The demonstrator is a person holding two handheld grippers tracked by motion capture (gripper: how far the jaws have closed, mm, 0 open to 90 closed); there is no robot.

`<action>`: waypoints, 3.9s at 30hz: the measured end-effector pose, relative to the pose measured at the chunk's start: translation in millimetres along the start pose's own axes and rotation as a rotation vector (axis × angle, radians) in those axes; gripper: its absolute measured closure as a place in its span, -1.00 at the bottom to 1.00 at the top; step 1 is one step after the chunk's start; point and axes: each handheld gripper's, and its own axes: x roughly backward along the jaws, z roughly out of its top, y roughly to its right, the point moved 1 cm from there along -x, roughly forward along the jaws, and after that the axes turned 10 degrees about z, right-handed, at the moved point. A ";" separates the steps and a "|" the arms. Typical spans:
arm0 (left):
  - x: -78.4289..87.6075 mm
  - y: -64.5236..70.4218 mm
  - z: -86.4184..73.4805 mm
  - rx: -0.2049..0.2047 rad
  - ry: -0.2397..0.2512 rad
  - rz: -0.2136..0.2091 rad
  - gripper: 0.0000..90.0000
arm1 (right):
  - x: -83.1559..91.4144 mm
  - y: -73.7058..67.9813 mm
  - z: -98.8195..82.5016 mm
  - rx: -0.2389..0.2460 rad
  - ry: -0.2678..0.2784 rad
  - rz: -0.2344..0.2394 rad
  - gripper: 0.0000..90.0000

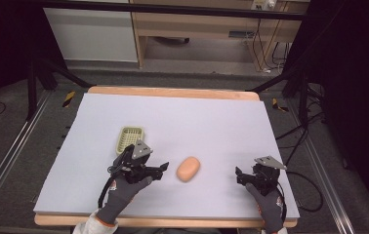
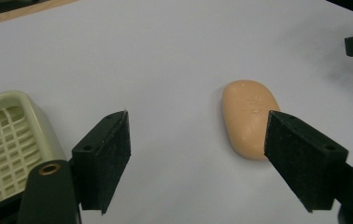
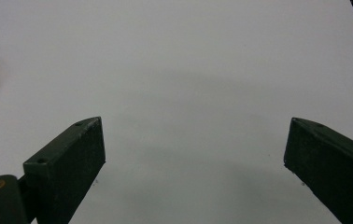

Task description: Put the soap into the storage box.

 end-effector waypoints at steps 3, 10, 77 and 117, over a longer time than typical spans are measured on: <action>-2.9 2.4 0.6 -0.001 -0.004 -0.007 -0.50 | 0.1 0.1 0.2 0.003 0.003 0.003 -0.87; -10.7 8.9 1.2 -0.013 -0.023 -0.018 -0.51 | 0.3 -0.7 0.5 -0.002 0.008 0.005 -0.87; -78.2 71.2 14.3 -0.152 -0.181 -0.076 -0.59 | -0.5 -1.9 1.9 0.001 0.007 0.013 -0.87; -101.8 76.6 8.1 -0.167 -0.266 -0.059 -0.37 | -1.7 -2.0 1.9 -0.004 -0.003 0.023 -0.87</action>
